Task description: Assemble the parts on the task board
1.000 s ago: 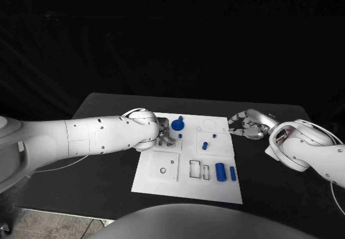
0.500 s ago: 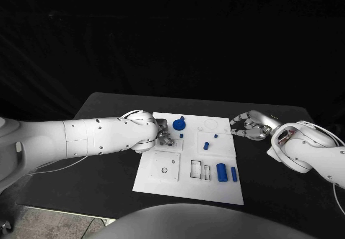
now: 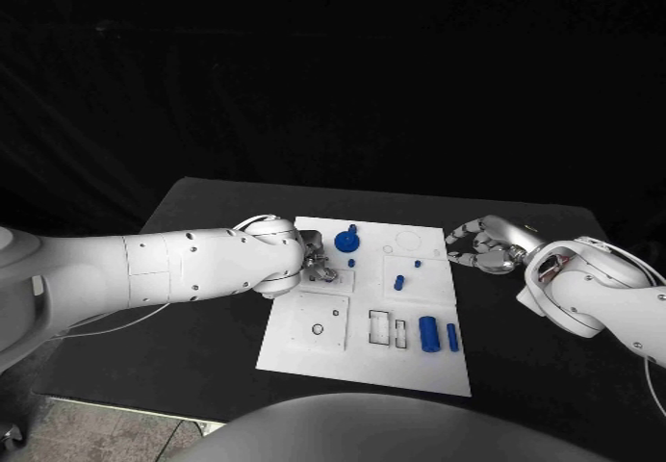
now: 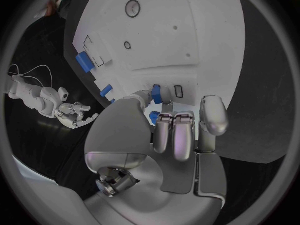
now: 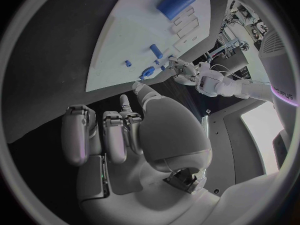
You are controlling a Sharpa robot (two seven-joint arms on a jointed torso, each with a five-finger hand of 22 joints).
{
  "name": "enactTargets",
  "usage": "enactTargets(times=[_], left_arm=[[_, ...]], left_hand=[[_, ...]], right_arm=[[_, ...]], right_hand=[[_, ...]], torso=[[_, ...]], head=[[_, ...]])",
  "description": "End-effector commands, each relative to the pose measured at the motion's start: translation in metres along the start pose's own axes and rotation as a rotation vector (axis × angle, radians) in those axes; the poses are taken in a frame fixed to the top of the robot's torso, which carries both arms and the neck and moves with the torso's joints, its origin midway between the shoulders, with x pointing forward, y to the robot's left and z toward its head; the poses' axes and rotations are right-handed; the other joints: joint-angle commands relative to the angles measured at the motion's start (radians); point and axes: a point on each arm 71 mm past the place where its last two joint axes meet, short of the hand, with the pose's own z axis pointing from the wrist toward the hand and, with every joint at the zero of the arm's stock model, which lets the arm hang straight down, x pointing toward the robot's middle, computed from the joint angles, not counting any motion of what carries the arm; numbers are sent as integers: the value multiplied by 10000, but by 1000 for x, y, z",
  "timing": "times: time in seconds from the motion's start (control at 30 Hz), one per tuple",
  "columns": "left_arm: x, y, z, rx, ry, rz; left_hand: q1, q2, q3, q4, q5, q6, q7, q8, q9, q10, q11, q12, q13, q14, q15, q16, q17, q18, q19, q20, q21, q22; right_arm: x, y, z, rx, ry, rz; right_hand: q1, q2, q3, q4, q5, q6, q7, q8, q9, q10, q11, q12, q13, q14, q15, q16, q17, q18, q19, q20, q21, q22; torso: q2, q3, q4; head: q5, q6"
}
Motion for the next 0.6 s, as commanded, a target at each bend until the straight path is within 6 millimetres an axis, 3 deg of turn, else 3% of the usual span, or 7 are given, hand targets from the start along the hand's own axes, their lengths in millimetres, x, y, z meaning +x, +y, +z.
enactTargets(times=[0.03,0.2,0.43,0.6], left_arm=[[4,-1,1,22,49,-55],[6,-2,1,57,93,-97],[7,-2,2,67,138,-96],[7,-2,2,51,247,1]], left_hand=[[-261,21,109,12,-470,163,-99,-72,63,1065,51,61,2630,1037,96,24,2627,67,-2,32,-64,-7],[-462,47,175,6,-1074,174,-83,-116,150,1065,70,61,2630,1037,113,24,2627,77,-34,49,-120,-15],[-627,66,175,2,-1501,169,-58,-182,214,1065,92,61,2630,1037,132,24,2627,83,-56,67,-167,-13],[-1314,57,-289,117,-2491,275,6,-253,275,1065,152,61,2630,1037,184,24,2627,84,-64,107,-216,10]], right_arm=[[2,0,0,-3,147,-10],[3,-1,0,4,163,-4],[3,-1,0,19,193,-2],[4,-1,0,30,217,-2]], right_hand=[[120,24,73,-2,88,86,-11,15,-14,1050,44,38,2633,1045,80,34,2627,140,-86,13,-57,1942],[136,20,98,-17,139,89,-8,14,-25,1050,46,38,2633,1045,81,34,2627,143,-91,14,-68,1939],[159,19,139,-37,211,97,-6,13,-42,1050,47,38,2633,1045,82,34,2627,143,-91,14,-73,1938],[194,1,207,-76,339,101,-2,6,-72,1050,50,38,2633,1045,84,34,2627,143,-89,15,-78,1939]], torso=[[6,0,-9],[11,-1,-10],[13,2,-5],[9,3,-3]], head=[[11,2],[17,2],[18,2],[22,2]])
